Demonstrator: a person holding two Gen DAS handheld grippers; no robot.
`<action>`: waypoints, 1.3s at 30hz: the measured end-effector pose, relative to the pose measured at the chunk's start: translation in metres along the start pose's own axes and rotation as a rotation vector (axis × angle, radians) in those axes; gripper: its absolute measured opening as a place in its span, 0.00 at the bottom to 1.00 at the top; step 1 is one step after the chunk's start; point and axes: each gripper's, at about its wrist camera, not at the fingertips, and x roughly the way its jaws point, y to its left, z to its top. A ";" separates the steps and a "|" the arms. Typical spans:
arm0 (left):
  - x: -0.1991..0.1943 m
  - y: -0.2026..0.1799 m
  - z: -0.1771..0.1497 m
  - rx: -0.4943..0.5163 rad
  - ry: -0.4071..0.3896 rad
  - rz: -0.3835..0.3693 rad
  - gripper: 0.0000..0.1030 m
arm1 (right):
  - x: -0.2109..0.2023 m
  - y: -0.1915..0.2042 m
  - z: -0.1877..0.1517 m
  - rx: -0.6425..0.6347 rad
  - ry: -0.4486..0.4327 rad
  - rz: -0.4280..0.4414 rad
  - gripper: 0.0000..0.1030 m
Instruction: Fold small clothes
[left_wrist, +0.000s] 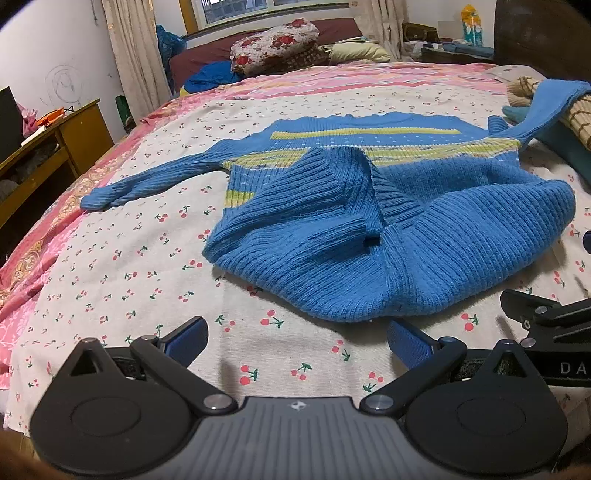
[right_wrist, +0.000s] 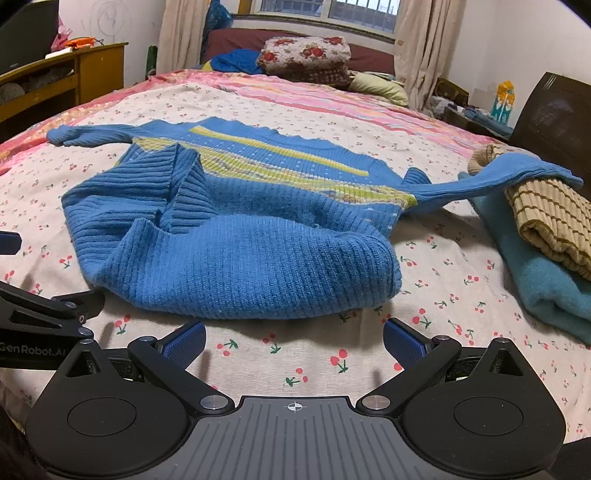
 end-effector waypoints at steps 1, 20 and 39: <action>0.000 0.000 0.000 -0.001 0.000 0.000 1.00 | 0.000 0.000 0.000 0.000 0.001 0.001 0.99; 0.002 -0.003 0.000 0.015 0.015 0.008 1.00 | 0.003 -0.001 0.001 0.004 0.007 0.006 0.98; 0.006 0.003 0.005 -0.015 0.031 -0.034 1.00 | 0.012 -0.016 0.005 0.132 0.082 0.099 0.98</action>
